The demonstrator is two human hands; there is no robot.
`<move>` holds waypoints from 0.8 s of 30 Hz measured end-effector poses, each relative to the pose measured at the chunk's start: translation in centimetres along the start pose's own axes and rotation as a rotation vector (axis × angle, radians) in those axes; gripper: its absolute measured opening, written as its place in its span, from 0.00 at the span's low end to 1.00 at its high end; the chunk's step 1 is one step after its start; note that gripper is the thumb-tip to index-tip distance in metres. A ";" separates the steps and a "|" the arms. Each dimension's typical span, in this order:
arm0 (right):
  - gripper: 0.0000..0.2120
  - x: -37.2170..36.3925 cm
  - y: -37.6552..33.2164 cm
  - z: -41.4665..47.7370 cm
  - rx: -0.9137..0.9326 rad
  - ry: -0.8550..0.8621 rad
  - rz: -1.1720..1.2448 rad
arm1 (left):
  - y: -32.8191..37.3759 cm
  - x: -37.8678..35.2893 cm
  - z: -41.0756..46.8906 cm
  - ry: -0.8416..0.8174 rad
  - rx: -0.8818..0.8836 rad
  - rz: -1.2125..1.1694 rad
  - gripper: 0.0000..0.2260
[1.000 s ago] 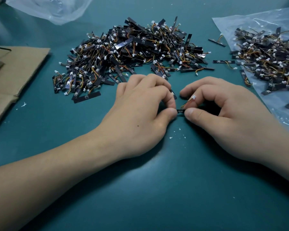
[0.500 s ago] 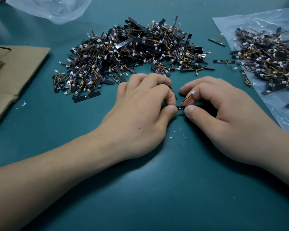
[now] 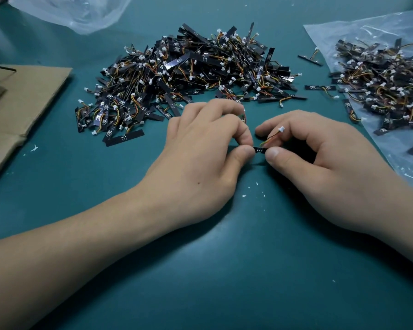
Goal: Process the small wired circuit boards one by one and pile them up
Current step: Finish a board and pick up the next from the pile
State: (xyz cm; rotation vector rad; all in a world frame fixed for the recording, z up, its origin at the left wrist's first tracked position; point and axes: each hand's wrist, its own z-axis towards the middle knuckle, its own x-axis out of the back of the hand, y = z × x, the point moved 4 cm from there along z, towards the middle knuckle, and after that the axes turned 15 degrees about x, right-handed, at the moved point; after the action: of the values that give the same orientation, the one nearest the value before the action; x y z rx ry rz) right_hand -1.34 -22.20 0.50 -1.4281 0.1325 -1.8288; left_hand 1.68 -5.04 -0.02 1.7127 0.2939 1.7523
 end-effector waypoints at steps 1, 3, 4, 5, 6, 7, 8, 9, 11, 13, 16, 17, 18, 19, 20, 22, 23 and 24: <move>0.03 0.1 0.0 -0.1 -0.005 0.025 0.005 | 0.1 0.2 0.0 0.015 0.012 -0.037 0.03; 0.07 0.0 -0.1 -0.1 0.002 0.044 -0.013 | 0.2 0.5 0.1 0.034 0.044 -0.111 0.01; 0.08 -0.1 -0.2 -0.1 0.023 0.029 -0.039 | 0.2 0.7 0.1 0.036 0.056 -0.134 0.01; 0.10 -0.2 -0.4 0.0 0.050 0.004 -0.071 | 0.2 0.8 0.1 0.035 0.061 -0.144 0.01; 0.13 -0.3 -0.5 0.0 0.081 -0.023 -0.100 | 0.2 0.8 0.1 0.037 0.059 -0.148 0.01; 0.15 -0.4 -0.6 0.0 0.109 -0.043 -0.117 | 0.2 0.9 0.1 0.039 0.057 -0.147 0.02; 0.17 -0.5 -0.6 -0.1 0.129 -0.054 -0.112 | 0.2 0.8 0.0 0.042 0.057 -0.145 0.04; 0.19 -0.5 -0.6 -0.2 0.133 -0.046 -0.081 | 0.1 0.8 -0.1 0.046 0.063 -0.144 0.07; 0.20 0.0 -0.2 -0.4 0.085 0.094 0.051 | -0.1 0.7 -0.2 0.045 0.102 -0.158 0.16; 0.16 1.4 0.6 -0.5 0.020 0.375 0.227 | -0.2 0.6 -0.3 0.025 0.137 -0.164 0.23; 0.08 1.9 2.0 -0.3 -0.121 0.551 0.407 | 0.1 0.2 -0.4 0.011 0.082 0.003 0.19; 0.08 1.6 2.1 -0.2 -0.124 0.499 0.372 | 0.2 0.1 -0.4 0.017 0.048 0.090 0.16; 0.07 1.3 1.9 -0.2 -0.104 0.423 0.315 | 0.3 -0.1 -0.3 0.025 0.018 0.157 0.14; 0.06 0.8 1.5 -0.2 -0.081 0.342 0.255 | 0.2 -0.1 -0.3 0.035 -0.006 0.189 0.13; 0.06 0.5 1.2 -0.3 -0.058 0.275 0.195 | 0.2 -0.1 -0.3 0.046 -0.022 0.185 0.12; 0.05 0.3 0.8 -0.5 -0.027 0.216 0.100 | 0.1 0.1 -0.1 0.060 -0.040 0.125 0.10; 0.05 0.3 0.9 -0.6 -0.032 0.217 0.076 | 0.1 0.1 -0.1 0.062 -0.045 0.093 0.09; 0.04 0.4 1.1 -0.6 -0.047 0.226 0.063 | 0.1 0.2 -0.1 0.063 -0.050 0.065 0.08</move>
State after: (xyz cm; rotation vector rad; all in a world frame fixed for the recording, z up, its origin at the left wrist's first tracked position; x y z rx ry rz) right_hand -1.34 -23.41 0.07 -1.2302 0.3328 -1.9415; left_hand 1.62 -4.98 0.16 1.6513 0.2221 1.8479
